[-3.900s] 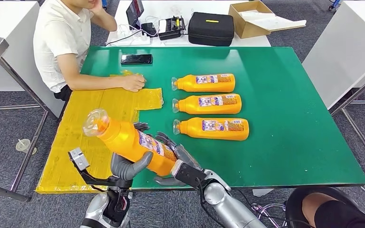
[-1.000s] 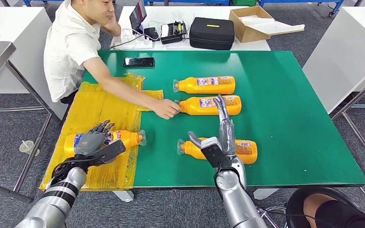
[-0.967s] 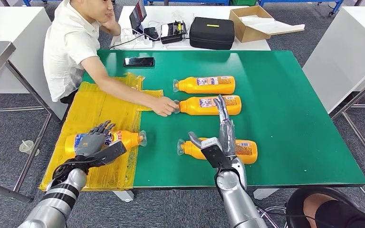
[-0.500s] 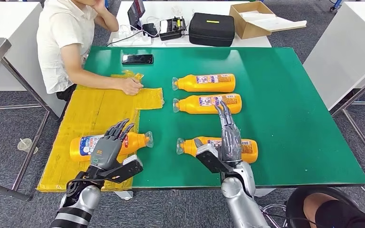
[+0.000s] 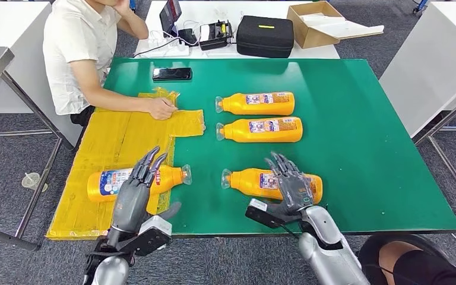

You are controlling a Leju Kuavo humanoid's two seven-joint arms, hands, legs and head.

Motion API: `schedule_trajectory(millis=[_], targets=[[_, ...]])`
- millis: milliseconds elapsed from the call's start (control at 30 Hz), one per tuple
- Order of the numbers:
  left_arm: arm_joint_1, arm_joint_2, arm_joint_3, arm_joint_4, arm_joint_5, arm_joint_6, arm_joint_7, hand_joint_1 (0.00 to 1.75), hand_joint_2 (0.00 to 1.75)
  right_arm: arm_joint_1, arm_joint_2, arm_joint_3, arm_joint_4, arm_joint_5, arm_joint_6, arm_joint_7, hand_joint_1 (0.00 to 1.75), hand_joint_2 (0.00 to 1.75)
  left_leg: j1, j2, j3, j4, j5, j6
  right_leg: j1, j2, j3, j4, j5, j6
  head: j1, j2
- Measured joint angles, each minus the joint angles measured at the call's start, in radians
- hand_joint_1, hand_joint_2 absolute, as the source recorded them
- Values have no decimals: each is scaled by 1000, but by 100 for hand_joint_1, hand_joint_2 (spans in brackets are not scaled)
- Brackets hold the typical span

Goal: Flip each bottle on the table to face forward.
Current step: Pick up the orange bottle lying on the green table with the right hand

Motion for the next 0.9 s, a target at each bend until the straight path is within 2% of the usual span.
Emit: schedule_trajectory(millis=[167, 300, 600, 900], targets=[[66, -26, 2, -73, 18, -10, 2, 0, 175, 31, -111, 48, -28, -62, 72, 7, 0, 175, 0, 0, -1, 0, 0, 0, 0, 0, -1, 0, 0, 0, 0, 0], [90, -35, 0, -101, 15, -11, 2, 0, 175, 38, -162, 82, -71, -53, 96, 25, 0, 175, 0, 0, 0, 0, 0, 0, 0, 0, -1, 0, 0, 0, 0, 0], [110, -44, -3, -129, 16, -12, 3, 0, 175, 44, -217, 140, -132, -41, 122, 71, 0, 175, 0, 1, 0, 0, 0, 0, 0, 0, -1, 0, 0, 0, 0, 0], [122, -48, -16, -139, 0, -3, -4, 0, 175, 38, -219, 161, -138, 75, 64, 141, 0, 175, 0, 0, -1, 0, 0, 0, 0, 0, -1, 0, 0, 0, 0, 0]])
